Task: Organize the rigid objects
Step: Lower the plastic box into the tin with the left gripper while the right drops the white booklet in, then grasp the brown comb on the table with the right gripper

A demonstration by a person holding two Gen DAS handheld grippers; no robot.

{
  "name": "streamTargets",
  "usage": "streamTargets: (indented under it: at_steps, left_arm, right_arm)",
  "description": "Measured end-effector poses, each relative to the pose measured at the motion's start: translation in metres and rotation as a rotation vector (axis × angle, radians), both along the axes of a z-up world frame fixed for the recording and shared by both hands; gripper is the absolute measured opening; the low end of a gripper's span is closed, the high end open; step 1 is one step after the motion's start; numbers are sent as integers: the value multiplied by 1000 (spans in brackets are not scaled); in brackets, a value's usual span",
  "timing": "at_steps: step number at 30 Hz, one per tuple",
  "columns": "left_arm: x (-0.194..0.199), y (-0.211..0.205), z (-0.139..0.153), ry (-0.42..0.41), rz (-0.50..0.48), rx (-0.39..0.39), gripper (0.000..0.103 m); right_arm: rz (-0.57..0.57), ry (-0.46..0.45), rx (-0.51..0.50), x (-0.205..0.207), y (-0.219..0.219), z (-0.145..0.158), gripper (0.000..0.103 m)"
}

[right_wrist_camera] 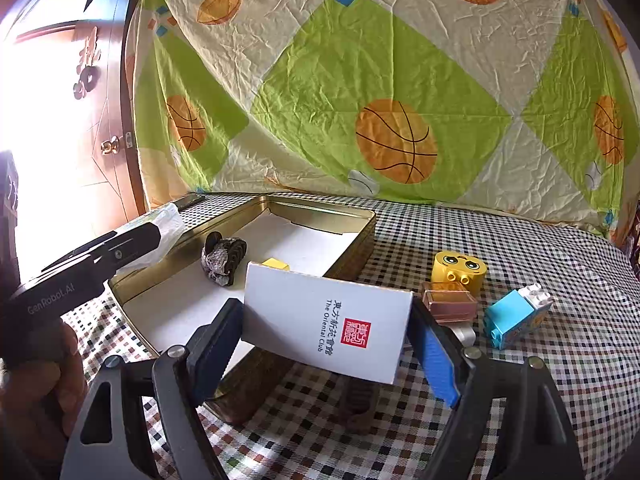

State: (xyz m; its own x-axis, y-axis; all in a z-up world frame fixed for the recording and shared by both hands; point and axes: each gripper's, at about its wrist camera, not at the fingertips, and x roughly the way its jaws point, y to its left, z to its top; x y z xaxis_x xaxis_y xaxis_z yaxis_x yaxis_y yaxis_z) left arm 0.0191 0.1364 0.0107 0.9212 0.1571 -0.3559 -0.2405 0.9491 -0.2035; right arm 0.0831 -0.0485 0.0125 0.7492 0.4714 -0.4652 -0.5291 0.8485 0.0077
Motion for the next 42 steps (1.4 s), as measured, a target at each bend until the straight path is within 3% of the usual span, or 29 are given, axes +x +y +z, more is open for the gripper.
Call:
streamTargets:
  at_steps: [12, 22, 26, 28, 30, 38, 42]
  left_arm:
    - [29, 9, 1, 114, -21, 28, 87]
    - [51, 20, -2, 194, -24, 53, 88]
    - [52, 21, -3, 206, 6, 78, 92]
    - [49, 21, -3, 196, 3, 72, 99]
    - [43, 20, -1, 175, 7, 62, 102]
    - [17, -12, -2, 108, -17, 41, 103]
    - [17, -40, -4, 106, -56, 76, 103]
  right_arm:
    - [45, 31, -49, 43, 40, 11, 83]
    - [89, 100, -114, 80, 79, -7, 83]
    - [110, 123, -130, 84, 87, -13, 90]
    - [94, 91, -127, 80, 82, -11, 98]
    - [83, 88, -102, 74, 70, -8, 99]
    - [-87, 112, -19, 44, -19, -8, 99]
    - [-168, 164, 12, 39, -53, -16, 99]
